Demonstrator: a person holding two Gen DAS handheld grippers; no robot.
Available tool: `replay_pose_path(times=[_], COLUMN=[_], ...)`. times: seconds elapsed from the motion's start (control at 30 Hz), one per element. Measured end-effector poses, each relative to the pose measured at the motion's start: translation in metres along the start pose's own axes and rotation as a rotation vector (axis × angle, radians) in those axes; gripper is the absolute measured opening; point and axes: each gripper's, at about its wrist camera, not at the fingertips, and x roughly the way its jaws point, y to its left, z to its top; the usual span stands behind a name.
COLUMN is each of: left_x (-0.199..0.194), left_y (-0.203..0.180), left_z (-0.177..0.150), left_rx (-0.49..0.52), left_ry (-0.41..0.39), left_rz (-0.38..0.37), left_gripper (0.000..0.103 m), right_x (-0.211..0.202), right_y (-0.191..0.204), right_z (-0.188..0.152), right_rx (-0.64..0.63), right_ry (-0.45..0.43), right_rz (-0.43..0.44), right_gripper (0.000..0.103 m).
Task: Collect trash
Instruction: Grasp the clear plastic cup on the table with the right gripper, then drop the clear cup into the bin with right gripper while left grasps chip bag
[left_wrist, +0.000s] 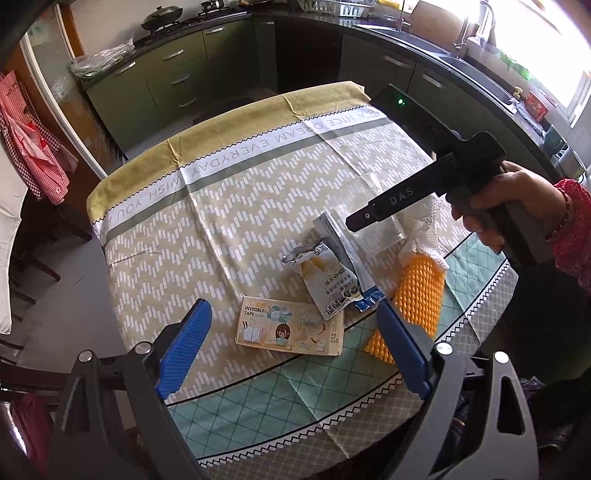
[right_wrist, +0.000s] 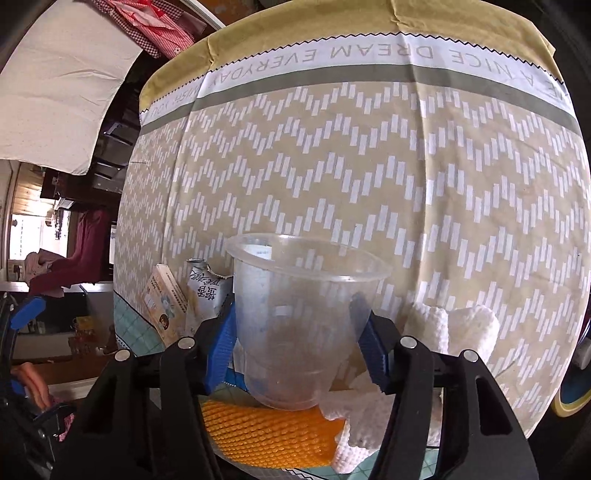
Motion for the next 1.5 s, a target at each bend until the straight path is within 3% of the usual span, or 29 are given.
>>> replay_pose_path(times=[0.23,0.37,0.73,0.9,1.07,1.2,1.5], left_x=[0.038,0.067,0.126,0.142,0.149,0.153,0.148], left_y=[-0.007,-0.016,-0.012,-0.009,-0.012,-0.015,0.002], left_z=[0.014,0.023,0.04,0.036,0.035,0.036,0.02], left_rx=[-0.036,-0.076,-0.275,-0.337,-0.354,-0.373,-0.436], left_ry=[0.103,0.165,0.284,0.332,0.332,0.342,0.343], left_rz=[-0.011,-0.028,-0.018,-0.006,0.009,-0.003,-0.035], left_gripper=[0.087,0.087,0.085,0.071,0.068,0.057,0.052], right_x=[-0.062,-0.104,-0.177,-0.187,-0.184,-0.179,-0.173], right_y=[-0.009,-0.027,-0.161,-0.222,-0.269,-0.29,-0.301], right_z=[-0.012,-0.032,-0.104,-0.125,-0.138,-0.146,-0.155], right_rx=[-0.026,-0.045,0.135,0.233,0.306,0.337,0.346], right_ry=[-0.107,-0.198,-0.334,-0.378,-0.388,-0.386,-0.386], right_rz=[0.056,0.015,-0.075,-0.113,-0.109,-0.097,-0.089], right_gripper=[0.058,0.058,0.059,0.059,0.059,0.059,0.059])
